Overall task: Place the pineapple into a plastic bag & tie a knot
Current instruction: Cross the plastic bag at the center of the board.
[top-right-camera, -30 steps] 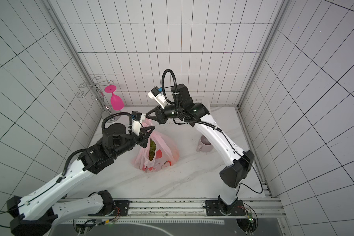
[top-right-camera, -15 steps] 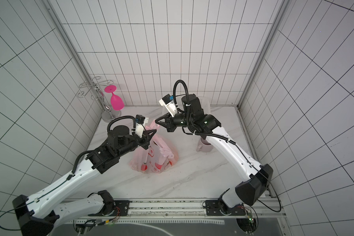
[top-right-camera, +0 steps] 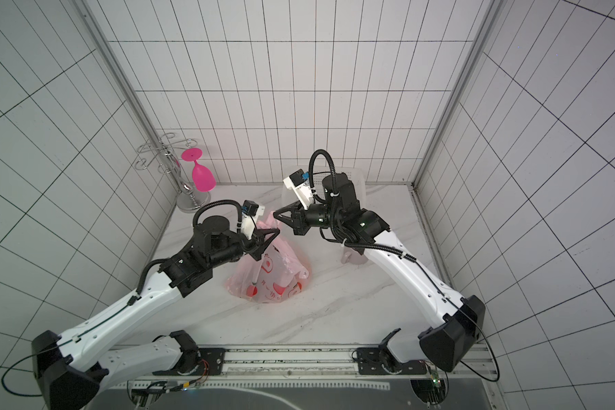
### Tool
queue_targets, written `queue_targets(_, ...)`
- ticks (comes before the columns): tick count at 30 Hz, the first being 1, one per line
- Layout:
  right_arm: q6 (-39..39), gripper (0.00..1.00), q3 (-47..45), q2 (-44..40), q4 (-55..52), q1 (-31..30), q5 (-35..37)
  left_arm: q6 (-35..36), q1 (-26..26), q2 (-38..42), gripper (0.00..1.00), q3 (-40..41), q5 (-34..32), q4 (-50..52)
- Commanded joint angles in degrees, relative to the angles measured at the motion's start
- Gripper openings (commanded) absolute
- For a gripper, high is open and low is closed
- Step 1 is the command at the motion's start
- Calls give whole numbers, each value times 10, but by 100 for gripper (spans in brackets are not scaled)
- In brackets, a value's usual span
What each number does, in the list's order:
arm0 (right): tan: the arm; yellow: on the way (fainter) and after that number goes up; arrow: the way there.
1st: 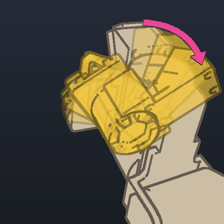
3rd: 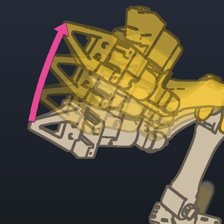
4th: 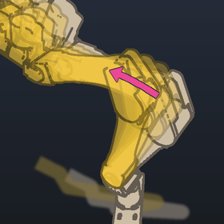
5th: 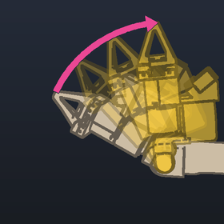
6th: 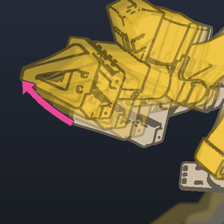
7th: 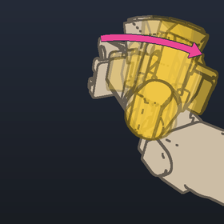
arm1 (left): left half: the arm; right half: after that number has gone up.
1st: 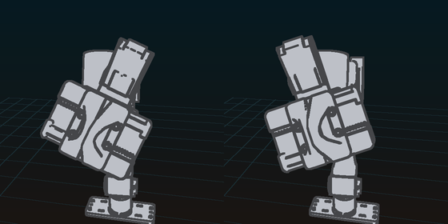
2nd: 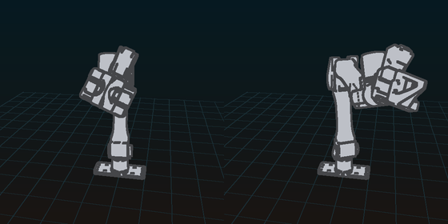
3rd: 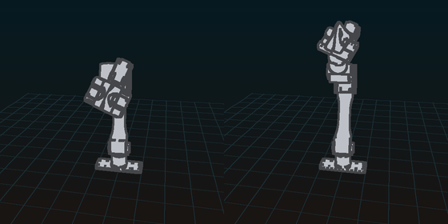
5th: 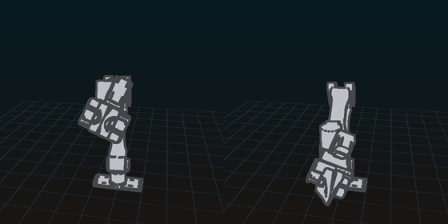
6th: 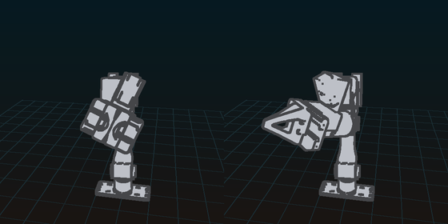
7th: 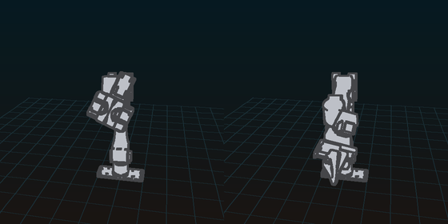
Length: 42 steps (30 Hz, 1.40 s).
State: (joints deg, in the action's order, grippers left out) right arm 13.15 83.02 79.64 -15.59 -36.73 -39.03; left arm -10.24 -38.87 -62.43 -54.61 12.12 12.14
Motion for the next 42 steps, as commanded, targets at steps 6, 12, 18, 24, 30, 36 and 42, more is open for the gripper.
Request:
queue_targets(6,21,0,-18,-10,54,1,-1,-6,4,6,18,23,10,-12)
queue_targets(12,48,0,-28,-26,79,-3,-13,-8,13,-7,15,24,4,-4)
queue_targets(18,83,0,-92,-74,113,-36,9,-36,32,-6,0,22,-44,-4)
queue_targets(24,140,0,-219,-132,185,-66,16,-53,44,19,0,40,-71,-23)
queue_targets(30,164,0,-322,-110,243,-94,-7,-54,45,37,0,46,-44,-34)
queue_targets(36,137,0,-326,-23,254,-101,-9,-54,45,34,0,39,2,-27)
queue_targets(42,117,0,-300,12,253,-100,17,-44,45,35,0,22,33,18)
